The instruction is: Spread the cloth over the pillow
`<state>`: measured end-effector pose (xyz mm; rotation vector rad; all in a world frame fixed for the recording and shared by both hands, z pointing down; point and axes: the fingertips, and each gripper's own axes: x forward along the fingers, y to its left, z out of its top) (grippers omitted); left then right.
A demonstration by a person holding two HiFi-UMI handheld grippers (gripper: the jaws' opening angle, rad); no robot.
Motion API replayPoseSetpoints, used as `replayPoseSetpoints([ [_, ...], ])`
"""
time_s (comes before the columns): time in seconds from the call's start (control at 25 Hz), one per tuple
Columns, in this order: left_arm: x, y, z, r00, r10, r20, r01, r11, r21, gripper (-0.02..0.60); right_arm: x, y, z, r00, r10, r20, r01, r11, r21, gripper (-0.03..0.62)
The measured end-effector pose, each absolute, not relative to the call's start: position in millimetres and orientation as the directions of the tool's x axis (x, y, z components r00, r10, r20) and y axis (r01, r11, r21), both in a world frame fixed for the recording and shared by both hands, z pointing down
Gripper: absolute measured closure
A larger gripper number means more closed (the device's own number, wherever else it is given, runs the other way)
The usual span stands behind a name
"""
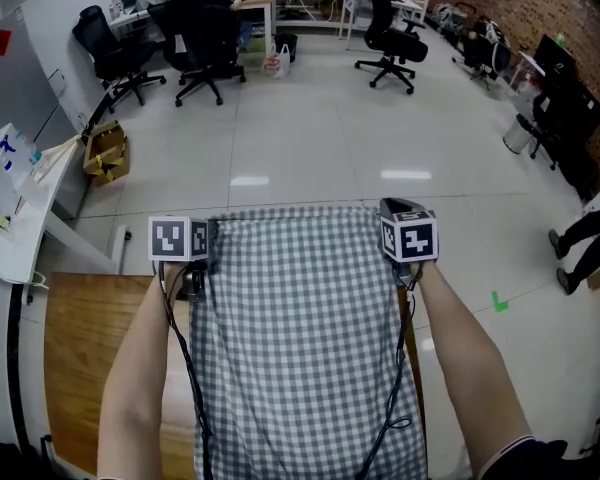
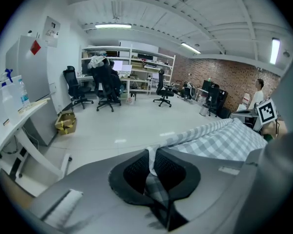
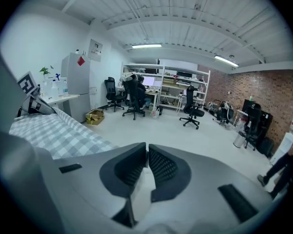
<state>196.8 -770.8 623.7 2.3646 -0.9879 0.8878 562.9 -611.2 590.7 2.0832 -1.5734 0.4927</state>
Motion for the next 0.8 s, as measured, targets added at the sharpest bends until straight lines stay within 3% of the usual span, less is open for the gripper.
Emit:
replayPoseSetpoints([
  [0.12,189,-769,619,0.578,-0.443,0.686,-0.733,-0.651,0.197,0.524,565,-605,586,0.238,-0.796,0.557,-0.968,-0.243,0.065,0.548],
  [0.2,183,-768,615,0.596,-0.432,0.677,-0.728,-0.647,0.227,0.499,568,-602,580,0.212,-0.807,0.551,-0.967,-0.254,0.000,0.481],
  [0.4,172,-770,593,0.599,-0.476,0.644,-0.744,-0.629,0.227,0.387,566,-599,556,0.258,-0.815,0.519,-0.962,-0.268,0.058,0.461],
  [0.64,168,-762,571,0.614,-0.455,0.644,-0.708,-0.679,0.196,0.384,560,-590,535,0.276,-0.829,0.486,-0.957,-0.285,0.059,0.464],
  [0.8,159,-773,547,0.580,-0.536,0.614,-0.743,-0.657,0.128,0.404,546,-586,531,0.262,-0.838,0.479,-0.961,-0.274,0.047,0.465],
])
